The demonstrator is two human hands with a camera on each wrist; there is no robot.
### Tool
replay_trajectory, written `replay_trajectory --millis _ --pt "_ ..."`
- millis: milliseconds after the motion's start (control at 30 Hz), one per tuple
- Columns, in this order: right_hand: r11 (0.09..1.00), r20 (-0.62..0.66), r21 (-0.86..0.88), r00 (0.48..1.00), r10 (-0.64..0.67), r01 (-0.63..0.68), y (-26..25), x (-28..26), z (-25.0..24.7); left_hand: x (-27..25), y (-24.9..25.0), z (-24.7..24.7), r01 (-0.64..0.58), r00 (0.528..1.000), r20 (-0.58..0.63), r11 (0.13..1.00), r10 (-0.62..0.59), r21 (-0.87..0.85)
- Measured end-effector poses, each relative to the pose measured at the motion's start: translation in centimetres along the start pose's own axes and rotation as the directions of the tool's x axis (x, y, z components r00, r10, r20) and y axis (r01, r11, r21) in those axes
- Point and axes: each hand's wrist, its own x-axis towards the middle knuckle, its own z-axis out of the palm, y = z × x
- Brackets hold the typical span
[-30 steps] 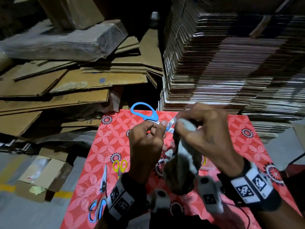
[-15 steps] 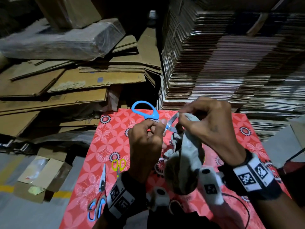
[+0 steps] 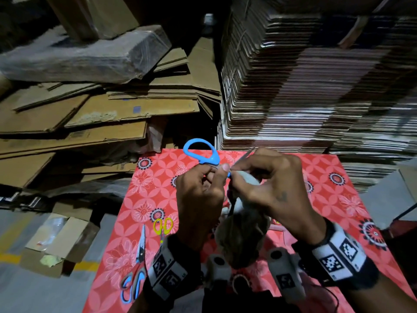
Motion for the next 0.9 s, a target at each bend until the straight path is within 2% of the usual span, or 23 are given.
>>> replay_trajectory --millis 200,367,467,600,667,800,900 --pt "0.995 -0.182 0.041 0.979 0.095 -0.089 2.1 1.3 -1.0 0.2 -0.1 0.0 0.022 1.0 0.022 1.0 -0.022 -0.013" --pt "1.0 -0.054 0.016 0.999 -0.002 0.003 1.3 -0.1 -0.3 0.0 -0.1 -0.2 0.09 0.995 0.056 0.993 -0.087 -0.069" --pt "0.998 -0.11 0.027 0.992 0.057 -0.054 2.2 0.8 -1.2 0.3 -0.3 0.0 0.152 0.986 0.079 0.984 -0.145 -0.095" --pt "0.998 -0.202 -0.002 0.978 0.055 -0.057 2.4 0.7 -1.0 0.3 -0.5 0.0 0.15 0.986 0.084 0.983 -0.142 -0.102" --pt "0.999 -0.196 -0.049 0.98 0.013 -0.023 1.8 0.0 -0.4 0.3 -0.8 -0.1 0.166 0.984 0.089 0.978 -0.156 -0.123" --pt "0.996 -0.066 -0.086 0.997 -0.032 0.027 1.1 -0.4 -0.2 0.2 -0.8 -0.2 0.179 0.979 0.115 0.977 -0.166 -0.116" --pt "0.997 -0.172 -0.069 0.985 0.033 -0.045 2.5 1.0 -1.6 0.1 -0.9 -0.1 0.205 0.974 0.126 0.971 -0.19 -0.121"
